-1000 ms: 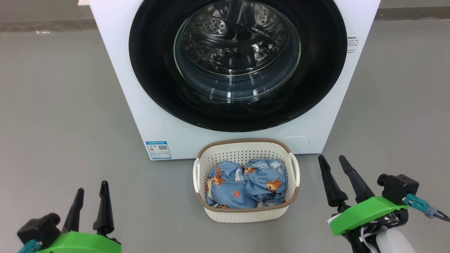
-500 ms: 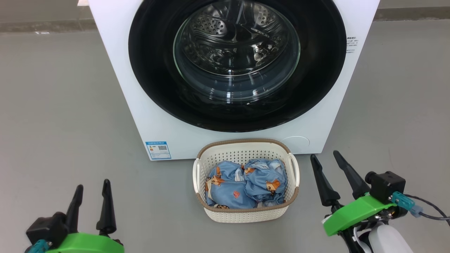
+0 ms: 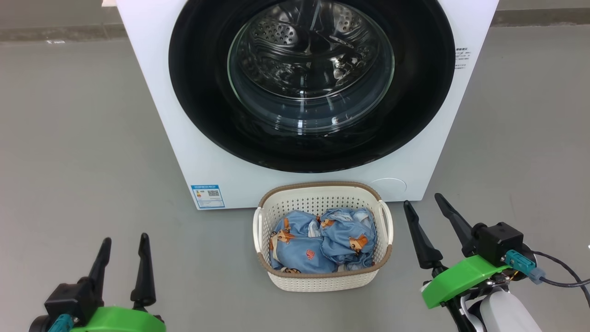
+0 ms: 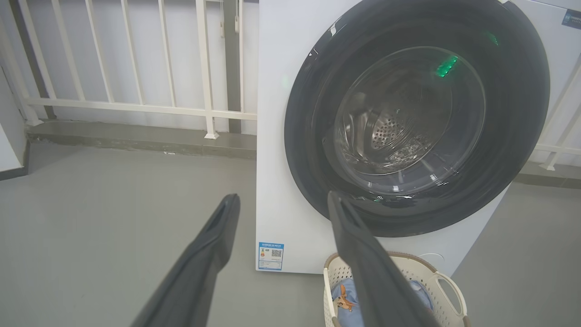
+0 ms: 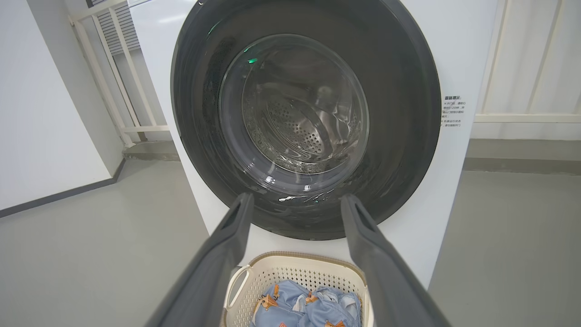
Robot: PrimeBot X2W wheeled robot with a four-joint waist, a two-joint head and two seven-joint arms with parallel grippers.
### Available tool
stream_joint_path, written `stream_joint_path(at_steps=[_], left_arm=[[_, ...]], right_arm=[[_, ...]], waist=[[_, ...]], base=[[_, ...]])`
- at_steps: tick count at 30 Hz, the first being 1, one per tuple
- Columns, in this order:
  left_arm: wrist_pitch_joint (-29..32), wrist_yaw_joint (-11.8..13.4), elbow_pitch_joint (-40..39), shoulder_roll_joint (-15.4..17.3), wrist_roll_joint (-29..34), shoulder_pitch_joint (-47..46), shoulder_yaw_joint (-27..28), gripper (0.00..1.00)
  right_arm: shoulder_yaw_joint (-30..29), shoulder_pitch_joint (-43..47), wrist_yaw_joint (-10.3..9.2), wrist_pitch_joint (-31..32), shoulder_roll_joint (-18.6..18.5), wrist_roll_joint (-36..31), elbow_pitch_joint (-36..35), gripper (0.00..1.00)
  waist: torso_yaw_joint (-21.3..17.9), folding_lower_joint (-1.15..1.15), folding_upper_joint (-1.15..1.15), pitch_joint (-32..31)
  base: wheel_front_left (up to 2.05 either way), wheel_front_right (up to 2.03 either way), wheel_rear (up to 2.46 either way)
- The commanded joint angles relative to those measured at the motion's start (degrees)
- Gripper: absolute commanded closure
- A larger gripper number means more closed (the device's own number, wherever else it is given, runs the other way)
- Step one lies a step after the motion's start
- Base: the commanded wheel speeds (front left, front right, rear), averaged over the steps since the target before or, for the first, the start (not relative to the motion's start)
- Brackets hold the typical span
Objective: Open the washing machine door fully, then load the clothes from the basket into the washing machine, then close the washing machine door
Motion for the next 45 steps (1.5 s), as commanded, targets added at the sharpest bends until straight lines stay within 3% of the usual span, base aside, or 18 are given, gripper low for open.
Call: stream_joint_path(at_steps=[1,26,45], left_arm=[[-0.39,-0.15,-1.61,1.37,0.34,-2.68,1.66,0.0],[-0.39,-0.15,-1.13,1.7,0.92,-2.46,1.75,0.0],[-0.39,-0.15,-0.5,2.04,-0.54,-2.57,1.12,0.0]], right_arm=[[0.97,-1.99,0.09,-0.7,0.19,-0.72,-1.21,0.0],[1.09,-1.72,0.09,-0.7,0.25,-0.95,-1.38,0.0],[1.22,-1.88,0.09,-0.7,0.05,-0.6,-1.33,0.0]], waist=[[0.03,0.0,0.0,0.02],[-0.1,0.0,0.0,-0.14],[-0.29,0.0,0.0,-0.15]], base=[[0.0,0.0,0.0],[0.05,0.05,-0.11],[1.02,1.02,-2.04]])
